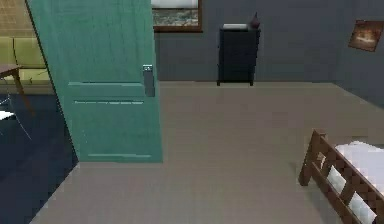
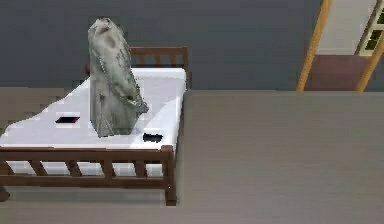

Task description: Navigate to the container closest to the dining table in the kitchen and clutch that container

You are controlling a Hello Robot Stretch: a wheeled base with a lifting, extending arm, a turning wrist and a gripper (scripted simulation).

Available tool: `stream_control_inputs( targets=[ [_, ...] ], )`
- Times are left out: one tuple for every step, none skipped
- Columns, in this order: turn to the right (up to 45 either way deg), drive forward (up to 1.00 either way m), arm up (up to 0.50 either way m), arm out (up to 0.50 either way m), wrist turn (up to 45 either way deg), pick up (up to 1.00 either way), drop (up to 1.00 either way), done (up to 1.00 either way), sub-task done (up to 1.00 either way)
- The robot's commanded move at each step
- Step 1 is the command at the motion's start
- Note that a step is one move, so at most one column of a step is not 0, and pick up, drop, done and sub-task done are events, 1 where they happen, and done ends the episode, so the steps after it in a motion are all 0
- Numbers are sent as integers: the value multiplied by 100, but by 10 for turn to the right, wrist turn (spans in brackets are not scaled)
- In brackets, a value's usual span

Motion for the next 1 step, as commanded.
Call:
stream_control_inputs(
  targets=[
    [-360, 0, 0, 0, 0, 0, 0, 0, 0]
  ],
)
